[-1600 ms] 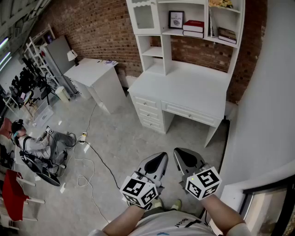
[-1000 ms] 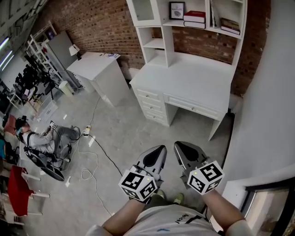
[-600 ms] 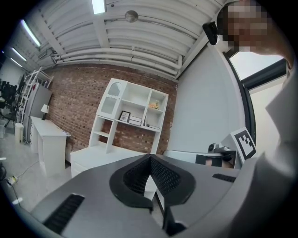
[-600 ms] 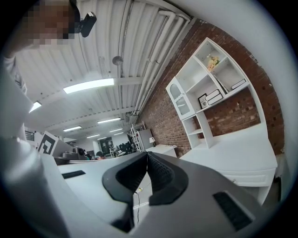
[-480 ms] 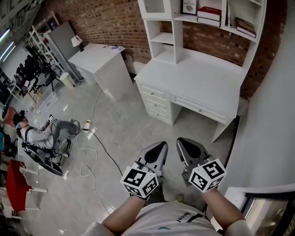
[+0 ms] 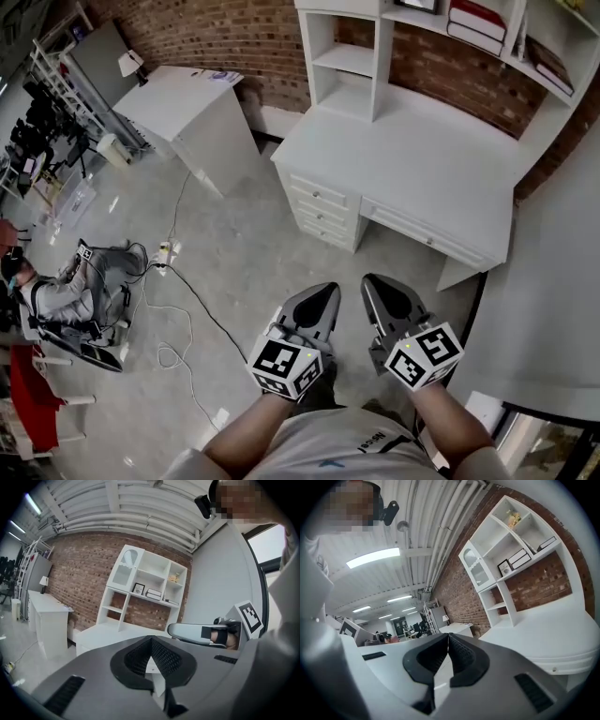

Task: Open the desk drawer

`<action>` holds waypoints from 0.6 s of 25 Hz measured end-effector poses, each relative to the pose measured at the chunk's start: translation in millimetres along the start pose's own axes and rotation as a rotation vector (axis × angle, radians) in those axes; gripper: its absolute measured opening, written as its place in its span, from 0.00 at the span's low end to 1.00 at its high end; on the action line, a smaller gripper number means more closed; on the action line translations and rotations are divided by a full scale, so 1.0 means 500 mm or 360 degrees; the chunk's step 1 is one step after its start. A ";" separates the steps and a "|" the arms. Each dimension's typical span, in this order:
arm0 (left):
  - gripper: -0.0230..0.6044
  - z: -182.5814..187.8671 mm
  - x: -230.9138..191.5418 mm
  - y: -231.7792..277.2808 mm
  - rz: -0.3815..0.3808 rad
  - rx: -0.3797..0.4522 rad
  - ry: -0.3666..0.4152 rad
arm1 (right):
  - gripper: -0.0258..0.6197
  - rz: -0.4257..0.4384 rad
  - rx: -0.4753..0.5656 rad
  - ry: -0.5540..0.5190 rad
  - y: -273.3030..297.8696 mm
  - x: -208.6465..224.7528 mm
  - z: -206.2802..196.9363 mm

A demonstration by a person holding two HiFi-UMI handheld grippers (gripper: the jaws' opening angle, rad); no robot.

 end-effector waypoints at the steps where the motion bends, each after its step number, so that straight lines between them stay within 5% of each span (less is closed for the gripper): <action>1: 0.06 0.005 -0.033 0.014 -0.0005 -0.0010 0.0002 | 0.07 -0.0016 -0.0004 0.0001 0.033 0.006 0.001; 8: 0.06 0.003 -0.222 0.115 0.0000 -0.0027 0.0003 | 0.07 -0.0053 -0.0018 -0.0027 0.201 0.048 -0.010; 15: 0.06 -0.091 -0.362 0.236 0.0056 -0.0078 -0.0014 | 0.07 -0.0065 -0.0058 -0.0025 0.342 0.143 -0.080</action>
Point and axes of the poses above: the fingertips, and each gripper's own axes: y forward along the fingers, x to its right, z out of its top, the point moved 10 cm from there along -y, backward along the fingers, and after that the axes turned 5 degrees about -z, right-handed, at the moved point
